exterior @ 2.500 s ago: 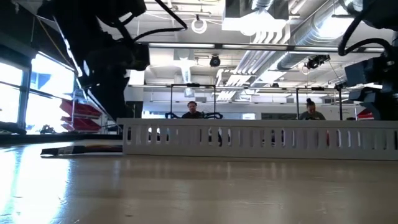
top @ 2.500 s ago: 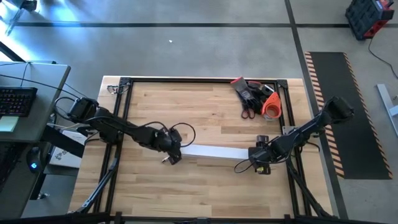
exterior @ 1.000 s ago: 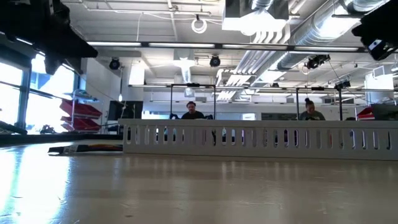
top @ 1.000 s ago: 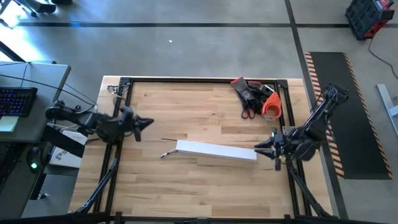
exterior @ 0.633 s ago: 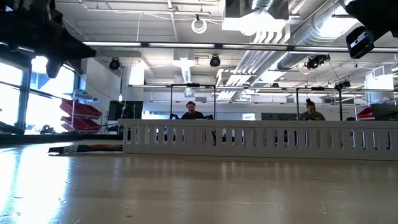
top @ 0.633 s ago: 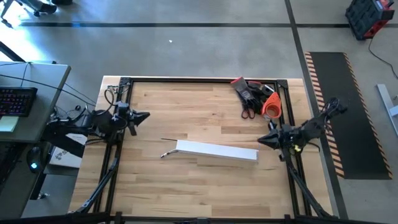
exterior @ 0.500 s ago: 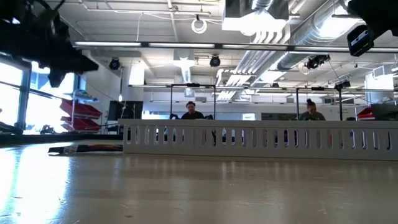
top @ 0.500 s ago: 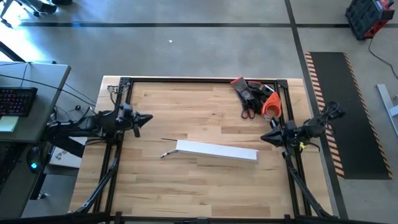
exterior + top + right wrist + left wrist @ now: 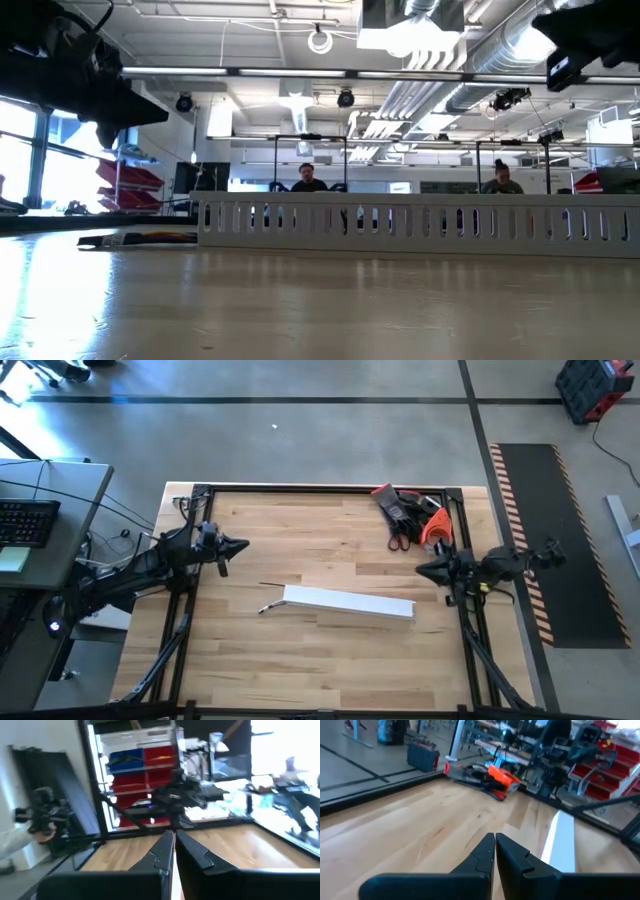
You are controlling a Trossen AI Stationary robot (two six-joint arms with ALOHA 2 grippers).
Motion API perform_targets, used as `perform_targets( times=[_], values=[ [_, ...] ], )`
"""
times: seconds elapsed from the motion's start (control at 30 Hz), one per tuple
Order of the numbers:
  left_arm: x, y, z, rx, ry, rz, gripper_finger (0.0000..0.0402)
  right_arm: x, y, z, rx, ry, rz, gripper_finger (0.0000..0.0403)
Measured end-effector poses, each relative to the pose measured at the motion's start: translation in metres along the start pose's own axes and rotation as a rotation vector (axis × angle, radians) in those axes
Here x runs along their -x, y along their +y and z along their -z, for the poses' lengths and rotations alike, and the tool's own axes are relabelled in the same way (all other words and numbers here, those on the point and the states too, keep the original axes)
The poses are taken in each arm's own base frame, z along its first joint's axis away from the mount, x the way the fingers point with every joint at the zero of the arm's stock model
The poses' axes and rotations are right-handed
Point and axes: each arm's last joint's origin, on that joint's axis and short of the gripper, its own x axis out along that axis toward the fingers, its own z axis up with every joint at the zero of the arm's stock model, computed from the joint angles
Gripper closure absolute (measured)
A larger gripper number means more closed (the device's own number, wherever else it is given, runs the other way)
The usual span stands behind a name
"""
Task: Ziptie cables
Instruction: Return to home position
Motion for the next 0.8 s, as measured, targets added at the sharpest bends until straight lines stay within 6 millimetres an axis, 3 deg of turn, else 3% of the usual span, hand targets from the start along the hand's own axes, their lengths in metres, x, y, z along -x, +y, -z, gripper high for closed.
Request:
perform_targets(
  times=[0.17,0.23,0.47,0.63,0.8],
  values=[
    [-0.001,0.004,0.003,-0.075,0.025,0.068,0.0402,-0.007,-0.011,0.037,-0.064,0.046,0.023,0.0399],
    [-0.002,0.004,0.004,-0.12,0.039,0.094,0.0402,-0.008,-0.014,0.041,-0.085,0.09,0.017,0.0399],
    [-0.003,0.001,0.005,-0.236,0.03,0.143,0.0402,-0.009,-0.022,0.035,0.008,0.029,0.149,0.0399],
    [-0.007,-0.009,0.008,-0.306,-0.11,0.378,0.0402,-0.009,-0.024,0.035,0.015,0.027,0.144,0.0399],
    [-0.01,-0.011,0.012,-0.286,-0.081,0.289,0.0402,-0.009,-0.023,0.036,-0.013,0.038,0.136,0.0399]
  ],
)
